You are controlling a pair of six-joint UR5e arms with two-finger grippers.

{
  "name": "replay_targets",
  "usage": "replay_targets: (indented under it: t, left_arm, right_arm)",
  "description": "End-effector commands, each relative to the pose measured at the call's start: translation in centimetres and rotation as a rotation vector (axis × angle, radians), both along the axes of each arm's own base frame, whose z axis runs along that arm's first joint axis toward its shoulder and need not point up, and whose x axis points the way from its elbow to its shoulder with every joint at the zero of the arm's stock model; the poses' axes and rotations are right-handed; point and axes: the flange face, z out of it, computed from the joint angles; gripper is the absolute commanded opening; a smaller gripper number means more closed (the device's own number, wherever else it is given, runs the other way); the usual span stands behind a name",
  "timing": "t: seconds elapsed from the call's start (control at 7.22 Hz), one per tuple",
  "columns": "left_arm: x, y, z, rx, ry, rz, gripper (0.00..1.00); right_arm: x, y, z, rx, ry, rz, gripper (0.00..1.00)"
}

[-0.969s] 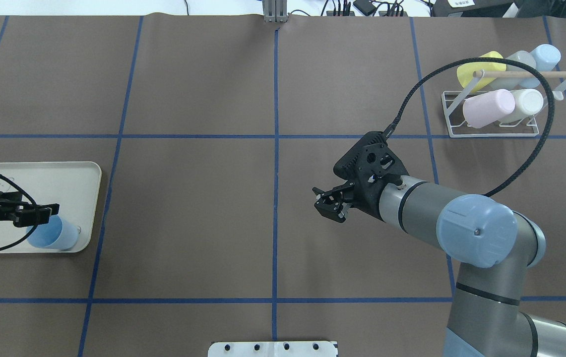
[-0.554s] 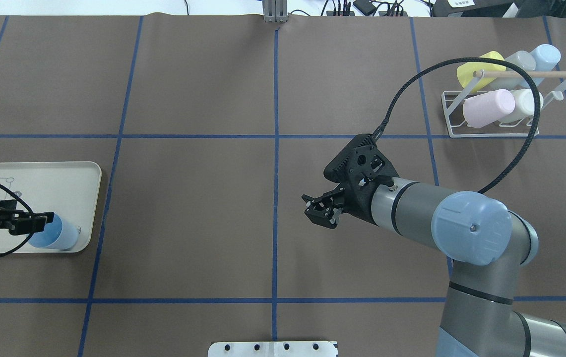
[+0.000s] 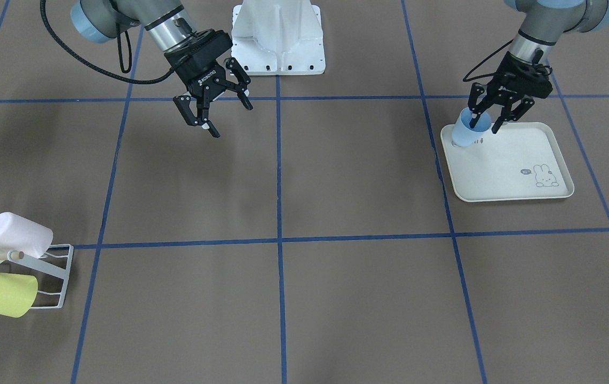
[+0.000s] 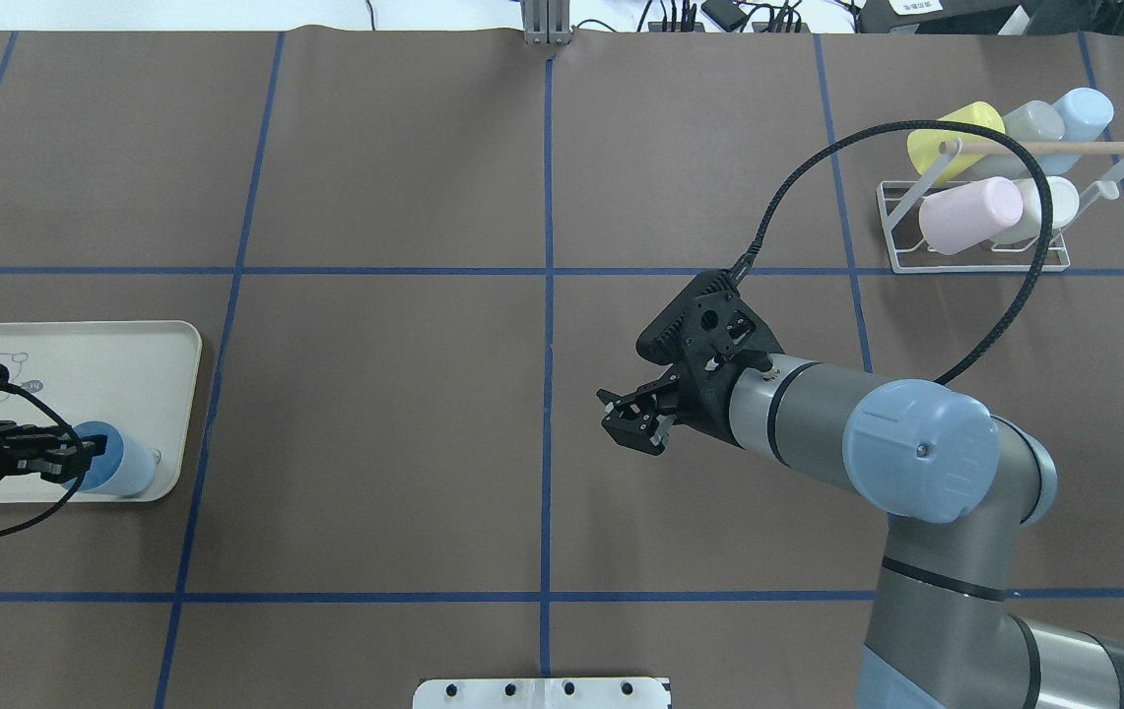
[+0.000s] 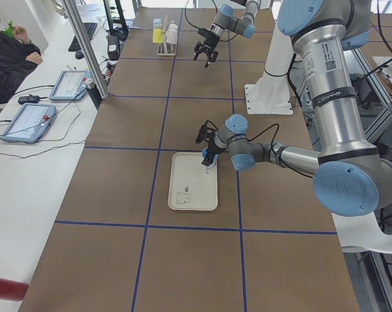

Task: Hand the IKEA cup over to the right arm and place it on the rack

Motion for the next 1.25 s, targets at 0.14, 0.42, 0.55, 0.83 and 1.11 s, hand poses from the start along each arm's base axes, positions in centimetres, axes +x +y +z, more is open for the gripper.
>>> replay_targets:
  t: [0.14, 0.42, 0.55, 0.83, 1.11]
  left_arm:
    - [0.0, 0.0, 0.0, 0.006, 0.000, 0.003, 0.00]
    - [-0.4, -0.3, -0.7, 0.013, 0.009, -0.003, 0.00]
    - [-1.2, -0.9, -1.5, 0.022, 0.024, -0.024, 0.00]
    - [-2.3, -1.4, -7.0, 0.074, 0.118, -0.050, 0.00]
    - [1.1, -3.0, -13.5, 0.088, 0.293, -0.008, 0.00]
  right_arm:
    - [-0.1, 0.0, 0.0, -0.006, -0.002, 0.000, 1.00]
    - [-0.3, 0.1, 0.0, -0.006, -0.004, -0.001, 1.00]
    - [-0.5, 0.3, -0.2, -0.005, -0.008, -0.006, 1.00]
    - [-2.3, 0.8, -1.6, 0.002, -0.026, -0.025, 1.00]
    - [-3.8, 1.9, -2.4, 0.019, -0.033, -0.058, 1.00]
